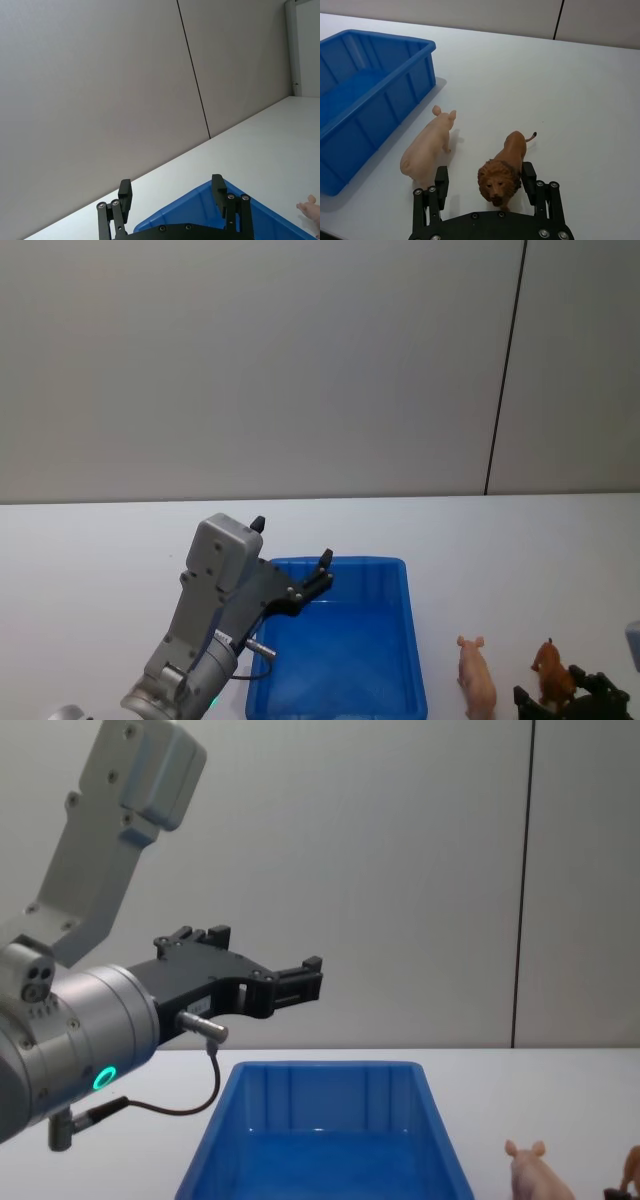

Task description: Pick up the two dolls from the table and place them into the box.

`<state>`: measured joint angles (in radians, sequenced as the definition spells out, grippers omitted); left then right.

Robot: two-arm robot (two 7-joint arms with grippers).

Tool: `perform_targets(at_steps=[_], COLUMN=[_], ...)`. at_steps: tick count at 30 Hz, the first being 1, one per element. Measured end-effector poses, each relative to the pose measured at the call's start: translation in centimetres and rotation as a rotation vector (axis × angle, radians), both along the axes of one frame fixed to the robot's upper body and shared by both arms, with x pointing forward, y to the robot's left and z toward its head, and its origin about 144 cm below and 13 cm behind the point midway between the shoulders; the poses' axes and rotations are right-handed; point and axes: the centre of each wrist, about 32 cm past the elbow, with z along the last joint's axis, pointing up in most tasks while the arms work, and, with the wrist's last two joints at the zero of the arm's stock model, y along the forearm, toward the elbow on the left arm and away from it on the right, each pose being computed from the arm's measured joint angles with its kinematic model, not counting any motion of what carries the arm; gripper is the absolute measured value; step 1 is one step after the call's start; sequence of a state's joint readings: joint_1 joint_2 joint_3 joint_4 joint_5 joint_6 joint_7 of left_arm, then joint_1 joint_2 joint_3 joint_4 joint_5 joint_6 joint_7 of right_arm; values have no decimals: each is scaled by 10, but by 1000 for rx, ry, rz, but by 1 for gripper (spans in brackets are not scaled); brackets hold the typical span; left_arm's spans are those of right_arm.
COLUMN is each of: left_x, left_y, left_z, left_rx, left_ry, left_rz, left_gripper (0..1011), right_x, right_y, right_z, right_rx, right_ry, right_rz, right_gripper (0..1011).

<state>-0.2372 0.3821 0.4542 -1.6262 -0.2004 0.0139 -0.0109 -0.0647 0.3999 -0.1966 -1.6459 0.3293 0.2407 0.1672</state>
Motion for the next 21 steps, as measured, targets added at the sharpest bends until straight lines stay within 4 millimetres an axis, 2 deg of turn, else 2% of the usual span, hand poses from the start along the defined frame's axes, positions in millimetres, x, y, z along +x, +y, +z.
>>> perform_targets(at_steps=[17, 21], left_x=[0, 0], left_y=[0, 0], left_z=[0, 0], left_rx=[0, 0], left_ry=[0, 0], left_rz=[0, 0], left_gripper=[1002, 1002], right_x=[6, 7], right_y=[3, 3], right_z=[2, 6], right_rx=[-43, -51], right_ry=[-47, -74], right_rz=[-50, -59], right_gripper=[433, 423])
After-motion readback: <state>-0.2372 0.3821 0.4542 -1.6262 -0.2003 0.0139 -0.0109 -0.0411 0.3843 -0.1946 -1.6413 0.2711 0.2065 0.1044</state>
